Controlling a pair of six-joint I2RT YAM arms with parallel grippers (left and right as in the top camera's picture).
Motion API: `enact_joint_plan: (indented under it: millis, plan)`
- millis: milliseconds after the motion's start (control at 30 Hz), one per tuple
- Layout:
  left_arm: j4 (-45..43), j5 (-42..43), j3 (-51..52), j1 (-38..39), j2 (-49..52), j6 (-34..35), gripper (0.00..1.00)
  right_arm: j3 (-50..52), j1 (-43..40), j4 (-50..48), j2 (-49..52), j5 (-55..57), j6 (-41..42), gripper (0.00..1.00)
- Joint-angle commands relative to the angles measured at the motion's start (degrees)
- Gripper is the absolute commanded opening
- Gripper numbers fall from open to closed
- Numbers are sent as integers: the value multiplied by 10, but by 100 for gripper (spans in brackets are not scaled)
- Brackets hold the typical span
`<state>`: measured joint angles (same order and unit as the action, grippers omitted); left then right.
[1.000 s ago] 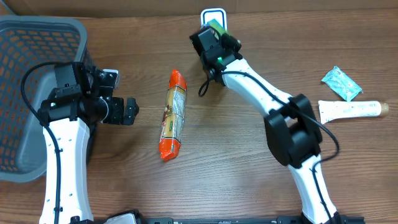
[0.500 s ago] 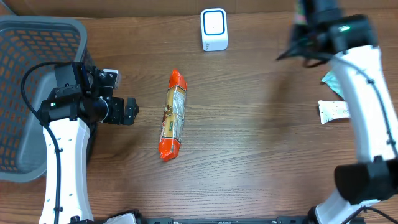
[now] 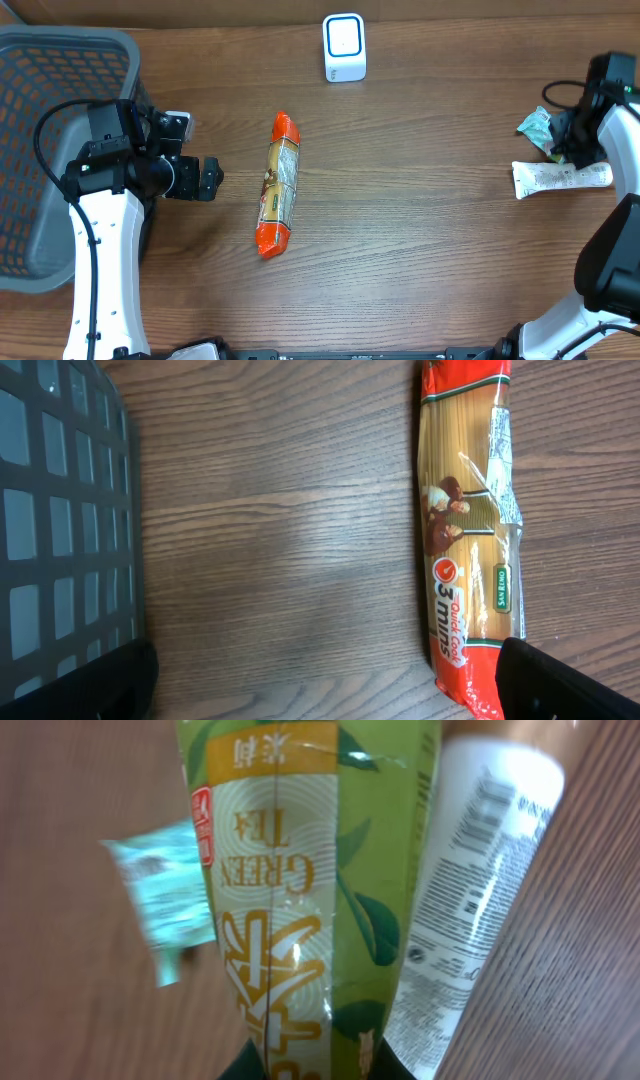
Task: Scan the item barcode
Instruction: 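Carry the snack bag right and set it beside the white tube, then release the snack bag and move the right gripper to the spaghetti pack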
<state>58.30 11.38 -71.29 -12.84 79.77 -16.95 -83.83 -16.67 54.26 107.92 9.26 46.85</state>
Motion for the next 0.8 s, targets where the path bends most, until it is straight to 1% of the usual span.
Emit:
enact_joint_plan:
  millis: [0,33,100,167,200,267,333,400,500,567,633,700,767]
  plan:
    - [0,5,-10,1,3,-11,100,23,0,-24,-12,-5,15,29]
    - [0,5,-10,1,3,-11,100,23,0,-24,-12,-6,-2,45]
    - [0,5,-10,1,3,-11,99,20,0,-23,-13,-6,-23,56]
    - [0,5,-10,1,3,-11,100,9,0,-15,-13,-12,-46,73]
    - [0,5,-10,1,3,-11,100,0,0,-6,-13,-20,-56,75]
    - [0,5,-10,1,3,-11,100,-25,0,21,-13,-34,-70,78]
    - [0,5,-10,1,3,-11,100,-68,0,75,-15,-45,-73,78]
    - [0,5,-10,1,3,-11,99,-106,2,114,-19,-58,-94,78]
    - [0,5,-10,1,3,-11,100,-165,11,167,-27,-110,-162,80]
    - [0,5,-10,1,3,-11,99,-196,24,196,-31,-169,-207,81]
    - [0,5,-10,1,3,-11,100,-206,46,202,-33,-238,-241,81]
    - [0,5,-10,1,3,-11,99,-202,75,197,-32,-290,-246,81]
    - [0,5,-10,1,3,-11,100,-186,114,177,-30,-316,-246,82]
